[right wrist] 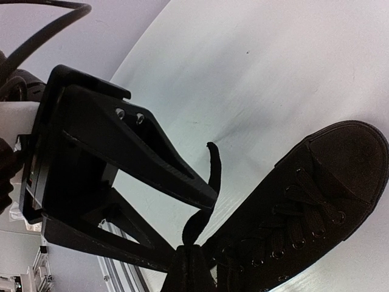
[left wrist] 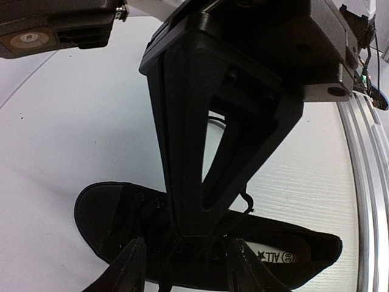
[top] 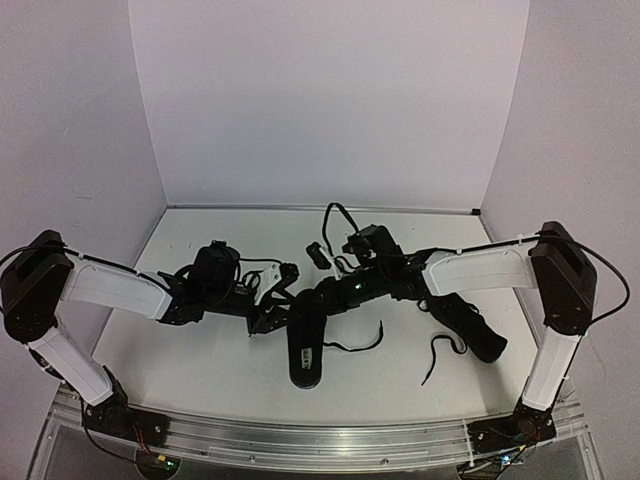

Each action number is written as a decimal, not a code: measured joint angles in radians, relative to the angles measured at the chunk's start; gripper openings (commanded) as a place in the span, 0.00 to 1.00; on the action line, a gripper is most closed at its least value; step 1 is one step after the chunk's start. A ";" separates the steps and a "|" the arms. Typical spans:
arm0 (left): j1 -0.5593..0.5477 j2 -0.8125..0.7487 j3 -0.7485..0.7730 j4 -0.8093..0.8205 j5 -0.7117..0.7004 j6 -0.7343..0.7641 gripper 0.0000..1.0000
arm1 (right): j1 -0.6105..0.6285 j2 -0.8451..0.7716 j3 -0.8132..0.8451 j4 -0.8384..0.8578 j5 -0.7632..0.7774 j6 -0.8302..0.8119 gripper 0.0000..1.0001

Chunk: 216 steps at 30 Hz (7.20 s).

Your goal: Tie the shoes

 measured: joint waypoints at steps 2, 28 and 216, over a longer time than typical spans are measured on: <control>-0.001 0.001 0.000 0.012 0.006 -0.009 0.49 | 0.000 -0.001 0.000 -0.001 0.005 0.000 0.00; -0.058 0.108 0.003 0.094 -0.014 -0.039 0.00 | 0.000 -0.035 -0.022 -0.018 0.052 0.009 0.13; 0.139 -0.038 0.260 -0.659 -0.287 0.128 0.04 | 0.067 0.012 -0.006 -0.072 0.183 0.168 0.00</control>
